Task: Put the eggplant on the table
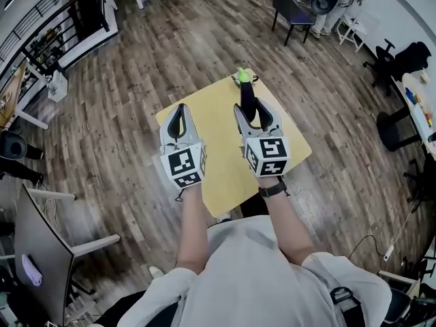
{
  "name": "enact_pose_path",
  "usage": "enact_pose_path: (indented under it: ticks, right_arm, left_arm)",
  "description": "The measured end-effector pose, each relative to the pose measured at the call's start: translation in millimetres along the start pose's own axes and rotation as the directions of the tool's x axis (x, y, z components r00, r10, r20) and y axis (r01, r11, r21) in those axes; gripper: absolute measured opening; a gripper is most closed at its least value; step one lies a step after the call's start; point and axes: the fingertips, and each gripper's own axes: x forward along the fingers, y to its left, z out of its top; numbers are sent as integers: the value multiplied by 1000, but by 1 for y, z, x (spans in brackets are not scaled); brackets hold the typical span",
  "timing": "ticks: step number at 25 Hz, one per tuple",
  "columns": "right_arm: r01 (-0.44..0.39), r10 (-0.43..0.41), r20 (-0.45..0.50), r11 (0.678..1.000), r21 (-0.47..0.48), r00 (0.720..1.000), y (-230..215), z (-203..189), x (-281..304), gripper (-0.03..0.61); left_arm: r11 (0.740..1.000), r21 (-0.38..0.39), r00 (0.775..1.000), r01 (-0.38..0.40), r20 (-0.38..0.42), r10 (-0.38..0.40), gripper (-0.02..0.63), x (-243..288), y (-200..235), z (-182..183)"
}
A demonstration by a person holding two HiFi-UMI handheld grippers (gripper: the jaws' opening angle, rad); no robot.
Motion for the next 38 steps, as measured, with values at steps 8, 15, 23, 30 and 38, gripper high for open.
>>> enact_pose_path:
  ticks: [8,15,23,30,38]
  right_arm:
    - [-10,11,-72,1000,10,997,-27,-29,68,206]
    - [-44,45,-142,999,10,989,-43,-59,115,206]
    - [-45,47,-289,999,12,956,-63,-113,155,206]
    - [-80,92,-376,996,49,922,-68,-158,170,206]
    - [-144,165,-471,986,80,866,-58,-208,186,206]
  left_arm:
    - [1000,3,1000,-20,-12,20,8,55,7,-23]
    - [1000,-10,997,-25,-76,25,8,88,11,-62]
    - [999,-17,986,-32,-163,29,8,113,17,-102]
    - [997,-61,969,-52,-243,36,8,126,17,-140]
    - [995,-80,953,-62,-300,36,8,139,14,-176]
